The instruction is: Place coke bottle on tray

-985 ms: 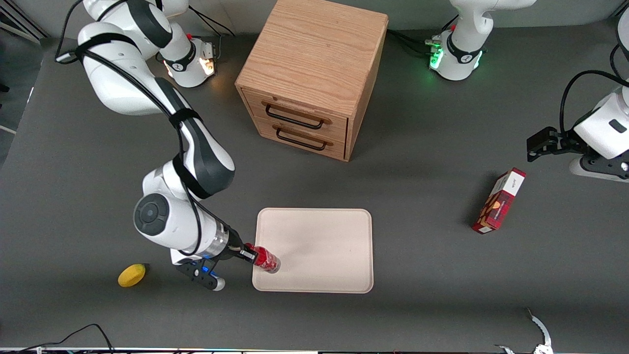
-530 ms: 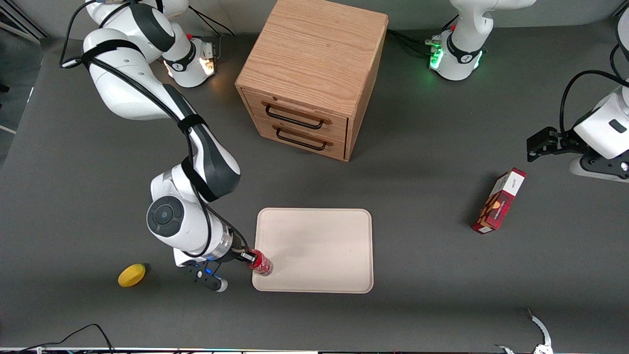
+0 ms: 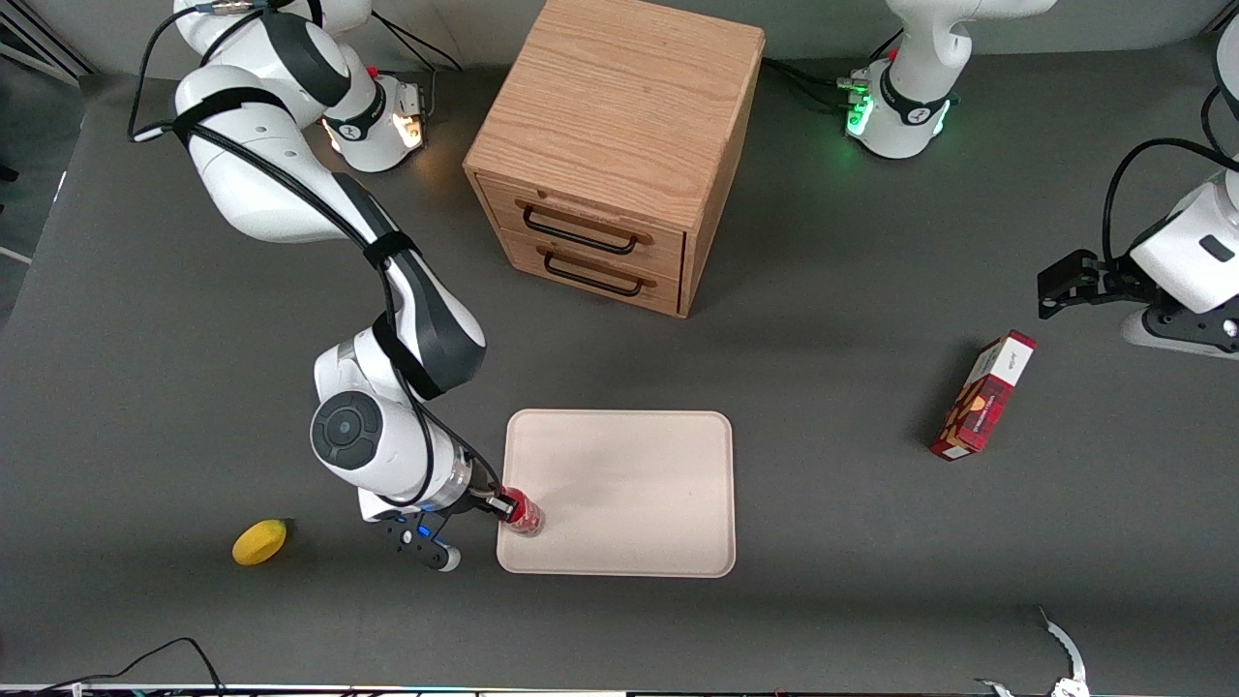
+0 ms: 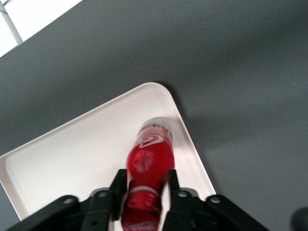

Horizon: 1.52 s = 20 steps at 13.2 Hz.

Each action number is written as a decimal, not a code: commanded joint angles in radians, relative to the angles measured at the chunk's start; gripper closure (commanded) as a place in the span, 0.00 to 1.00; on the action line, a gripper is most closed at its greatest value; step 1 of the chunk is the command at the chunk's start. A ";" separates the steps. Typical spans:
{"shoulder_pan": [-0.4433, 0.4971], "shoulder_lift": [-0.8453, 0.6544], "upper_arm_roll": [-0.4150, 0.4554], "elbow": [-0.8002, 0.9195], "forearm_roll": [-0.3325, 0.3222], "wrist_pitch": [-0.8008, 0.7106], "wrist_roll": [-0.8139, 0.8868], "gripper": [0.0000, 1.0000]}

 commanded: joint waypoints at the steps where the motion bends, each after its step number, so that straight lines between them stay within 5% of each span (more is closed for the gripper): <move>1: 0.001 -0.014 0.008 0.022 -0.030 -0.003 0.030 0.00; 5: -0.013 -0.185 0.044 -0.003 -0.072 -0.199 0.026 0.00; 9: -0.148 -0.646 0.068 -0.364 -0.026 -0.373 -0.237 0.00; 12: -0.179 -0.952 -0.102 -0.677 0.135 -0.378 -0.530 0.00; 17: -0.179 -1.188 -0.256 -1.069 0.140 -0.220 -0.704 0.00; 20: -0.179 -1.200 -0.270 -1.065 0.161 -0.216 -0.686 0.00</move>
